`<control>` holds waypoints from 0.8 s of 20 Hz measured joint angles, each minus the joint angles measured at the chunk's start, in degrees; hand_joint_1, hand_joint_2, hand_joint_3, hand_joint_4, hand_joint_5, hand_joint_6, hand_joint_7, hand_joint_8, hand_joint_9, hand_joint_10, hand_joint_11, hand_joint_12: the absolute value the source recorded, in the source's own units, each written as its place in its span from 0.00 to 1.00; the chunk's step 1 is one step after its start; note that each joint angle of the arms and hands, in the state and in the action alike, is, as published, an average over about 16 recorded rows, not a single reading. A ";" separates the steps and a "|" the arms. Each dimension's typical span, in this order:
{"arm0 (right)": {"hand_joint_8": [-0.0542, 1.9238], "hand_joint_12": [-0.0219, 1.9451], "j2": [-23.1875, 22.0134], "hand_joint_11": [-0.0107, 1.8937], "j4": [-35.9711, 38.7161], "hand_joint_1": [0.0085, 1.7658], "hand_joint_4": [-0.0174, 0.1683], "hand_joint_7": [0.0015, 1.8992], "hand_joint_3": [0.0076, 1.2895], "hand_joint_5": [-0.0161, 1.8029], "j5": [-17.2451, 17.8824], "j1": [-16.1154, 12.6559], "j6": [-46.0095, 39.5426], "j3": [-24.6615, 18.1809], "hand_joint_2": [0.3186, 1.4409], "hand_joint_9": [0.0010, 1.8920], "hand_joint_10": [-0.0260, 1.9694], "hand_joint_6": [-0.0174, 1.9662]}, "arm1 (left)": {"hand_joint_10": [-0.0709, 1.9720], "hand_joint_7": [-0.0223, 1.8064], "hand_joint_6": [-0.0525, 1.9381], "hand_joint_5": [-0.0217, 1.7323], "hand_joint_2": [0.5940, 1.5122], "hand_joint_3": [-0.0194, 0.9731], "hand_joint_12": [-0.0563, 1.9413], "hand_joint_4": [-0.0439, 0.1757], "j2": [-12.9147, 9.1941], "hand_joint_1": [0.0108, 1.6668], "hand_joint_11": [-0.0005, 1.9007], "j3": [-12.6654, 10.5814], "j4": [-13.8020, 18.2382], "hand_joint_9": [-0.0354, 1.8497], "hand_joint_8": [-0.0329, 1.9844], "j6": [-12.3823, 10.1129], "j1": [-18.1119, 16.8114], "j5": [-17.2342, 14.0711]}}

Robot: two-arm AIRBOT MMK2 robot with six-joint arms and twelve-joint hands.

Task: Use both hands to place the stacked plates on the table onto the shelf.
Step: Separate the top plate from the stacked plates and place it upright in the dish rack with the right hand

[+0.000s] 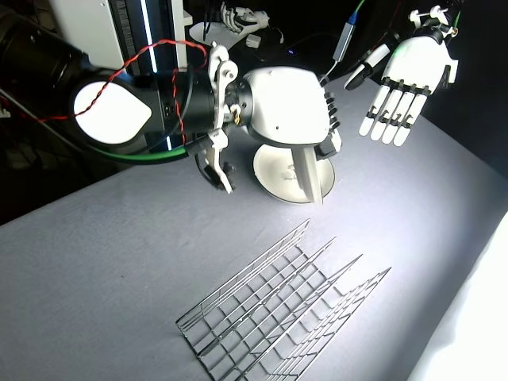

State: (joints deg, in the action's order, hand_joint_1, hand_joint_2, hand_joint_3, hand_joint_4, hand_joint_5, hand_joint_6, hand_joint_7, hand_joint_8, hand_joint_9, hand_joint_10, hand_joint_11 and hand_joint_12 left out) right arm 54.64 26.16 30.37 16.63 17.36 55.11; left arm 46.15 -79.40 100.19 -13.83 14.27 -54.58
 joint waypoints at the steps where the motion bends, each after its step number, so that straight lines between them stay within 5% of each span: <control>1: 0.46 0.74 -0.10 0.45 -1.81 0.76 0.08 0.54 0.00 0.51 -1.07 -0.68 -0.03 -0.24 0.61 0.50 0.60 0.53 | 0.04 0.02 0.03 0.02 0.58 0.04 0.03 0.20 0.01 0.00 0.01 -0.19 0.02 0.03 0.02 0.07 0.11 0.07; 16: 0.46 0.76 -0.32 0.44 -20.05 0.77 0.08 0.54 0.00 0.51 -13.14 -9.43 -0.18 2.16 0.61 0.50 0.61 0.52 | 0.04 0.02 0.03 0.02 0.58 0.03 0.03 0.20 1.61 0.00 0.01 -3.42 -0.07 0.03 0.02 1.25 1.16 0.52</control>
State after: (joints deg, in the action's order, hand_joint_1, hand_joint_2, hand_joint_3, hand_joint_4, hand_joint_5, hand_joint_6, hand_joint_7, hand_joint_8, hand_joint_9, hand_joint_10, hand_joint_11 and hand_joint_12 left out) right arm 54.32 6.11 17.24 7.20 17.19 57.27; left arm 47.76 -82.82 100.12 -12.59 15.42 -54.06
